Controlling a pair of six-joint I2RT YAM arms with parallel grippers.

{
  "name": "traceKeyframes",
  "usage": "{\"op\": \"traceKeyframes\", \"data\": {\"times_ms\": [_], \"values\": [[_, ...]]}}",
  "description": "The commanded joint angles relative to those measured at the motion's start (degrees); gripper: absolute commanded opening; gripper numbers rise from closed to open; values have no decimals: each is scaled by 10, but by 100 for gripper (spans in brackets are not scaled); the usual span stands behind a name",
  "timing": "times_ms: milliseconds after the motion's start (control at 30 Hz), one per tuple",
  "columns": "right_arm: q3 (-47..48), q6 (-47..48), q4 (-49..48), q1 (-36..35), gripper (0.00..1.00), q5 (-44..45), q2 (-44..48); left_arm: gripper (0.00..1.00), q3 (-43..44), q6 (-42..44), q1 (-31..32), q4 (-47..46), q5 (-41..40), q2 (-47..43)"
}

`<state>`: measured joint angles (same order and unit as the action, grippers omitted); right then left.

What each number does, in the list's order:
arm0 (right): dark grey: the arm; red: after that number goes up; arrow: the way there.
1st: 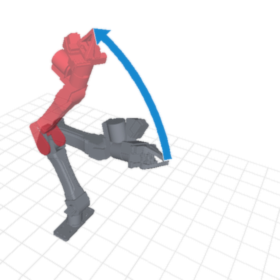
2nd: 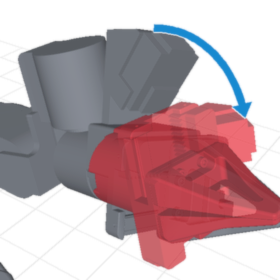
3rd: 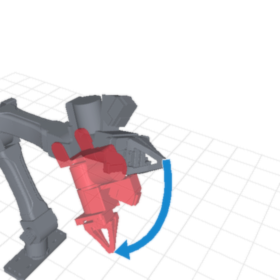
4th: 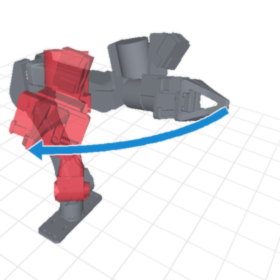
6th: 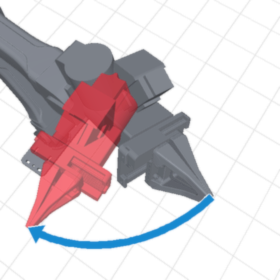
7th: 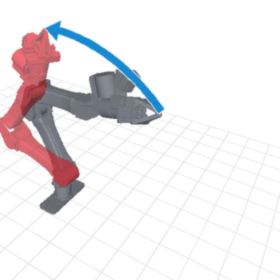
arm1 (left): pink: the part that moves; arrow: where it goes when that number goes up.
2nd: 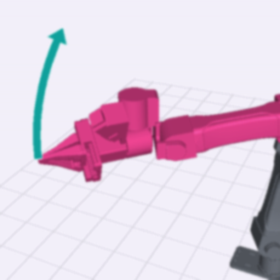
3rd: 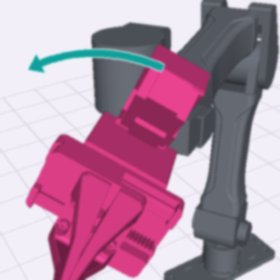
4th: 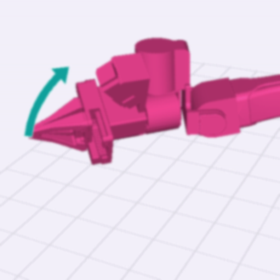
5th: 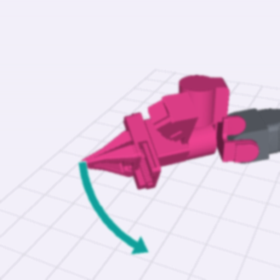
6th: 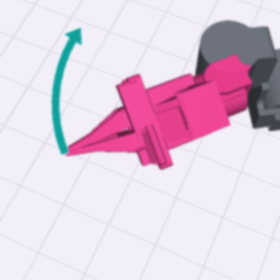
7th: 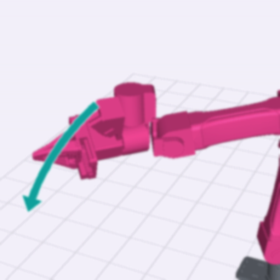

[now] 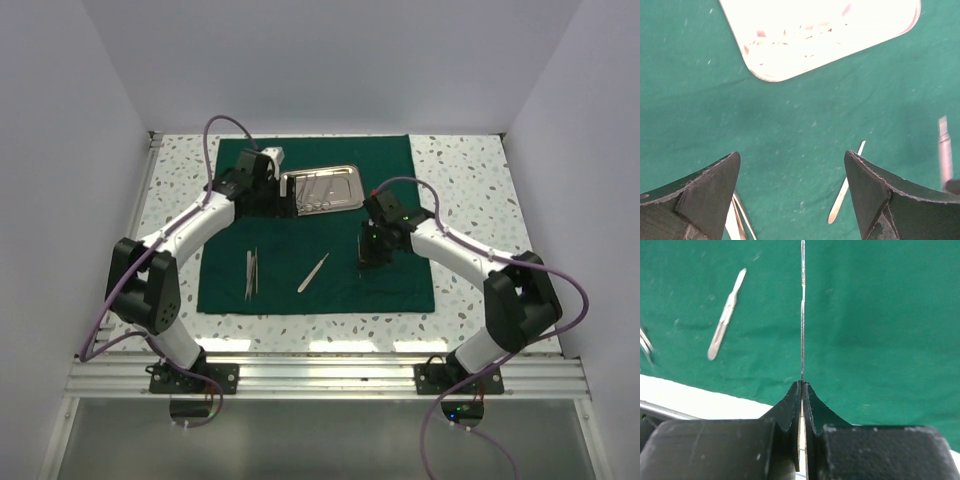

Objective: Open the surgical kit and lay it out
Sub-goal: Place the medical item in the surgical kit.

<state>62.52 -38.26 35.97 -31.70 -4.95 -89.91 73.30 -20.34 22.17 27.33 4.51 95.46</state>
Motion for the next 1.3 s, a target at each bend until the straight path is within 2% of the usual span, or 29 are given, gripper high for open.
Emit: {"op": "traceKeyframes", "data": {"times_ms": [0, 233, 567, 1200, 1233, 1267], "values": [[-6, -30, -46, -29, 0, 0, 18, 89, 35, 12, 7, -19, 9, 2], [-1, -54, -81, -50, 0, -22, -25, 89, 20, 14, 10, -13, -13, -21], [34, -66, -93, -59, 0, -35, -95, 89, -68, 14, 10, -37, -25, -74], [135, -56, -63, -110, 0, -74, -201, 89, -58, 29, 10, -37, -25, -56], [140, -53, -56, -111, 2, -78, -208, 89, -60, 29, 10, -38, -25, -58], [150, -47, -43, -110, 10, -79, -211, 89, -61, 30, 10, -39, -26, -57]]}}
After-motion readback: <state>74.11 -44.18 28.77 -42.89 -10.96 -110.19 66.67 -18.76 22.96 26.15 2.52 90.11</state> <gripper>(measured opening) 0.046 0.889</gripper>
